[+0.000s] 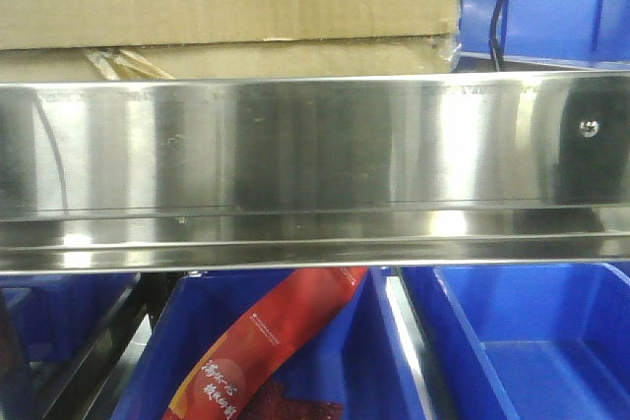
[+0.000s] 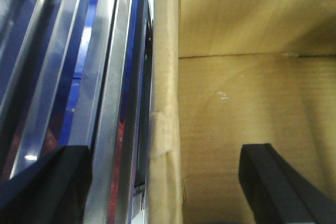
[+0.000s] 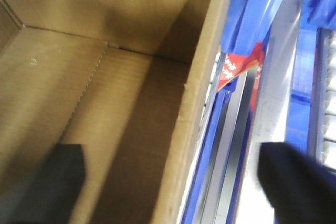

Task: Grab carton from right shelf to conveyor
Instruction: 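Close both grippers on the carton's opposite side walls, then lift the carton with both grippers and pull it off the shelf, then hold the carton in both grippers while driving toward the red conveyor, then carry the carton over the grey belt and lower it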

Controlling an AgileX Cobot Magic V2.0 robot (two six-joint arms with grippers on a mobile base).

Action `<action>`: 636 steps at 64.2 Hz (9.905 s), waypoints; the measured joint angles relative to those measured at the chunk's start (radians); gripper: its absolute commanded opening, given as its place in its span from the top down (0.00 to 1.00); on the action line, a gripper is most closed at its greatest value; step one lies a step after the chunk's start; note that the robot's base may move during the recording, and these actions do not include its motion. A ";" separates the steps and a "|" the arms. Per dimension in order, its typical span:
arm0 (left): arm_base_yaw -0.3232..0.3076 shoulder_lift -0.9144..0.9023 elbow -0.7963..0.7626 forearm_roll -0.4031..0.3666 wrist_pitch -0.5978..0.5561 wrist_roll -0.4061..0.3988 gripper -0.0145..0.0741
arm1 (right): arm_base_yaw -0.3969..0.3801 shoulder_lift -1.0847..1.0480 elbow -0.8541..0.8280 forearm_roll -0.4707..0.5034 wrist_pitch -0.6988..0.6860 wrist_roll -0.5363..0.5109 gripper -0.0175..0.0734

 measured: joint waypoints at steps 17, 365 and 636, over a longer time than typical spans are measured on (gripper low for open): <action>0.009 0.014 -0.004 -0.019 -0.004 -0.002 0.83 | 0.000 0.001 0.000 -0.011 -0.001 0.014 0.88; -0.313 -0.342 0.190 -0.010 0.025 -0.078 0.85 | 0.000 -0.644 0.526 -0.113 -0.045 0.023 0.88; -0.324 -0.344 0.190 0.238 -0.003 -0.079 0.85 | 0.007 -0.609 0.526 -0.077 -0.127 0.023 0.88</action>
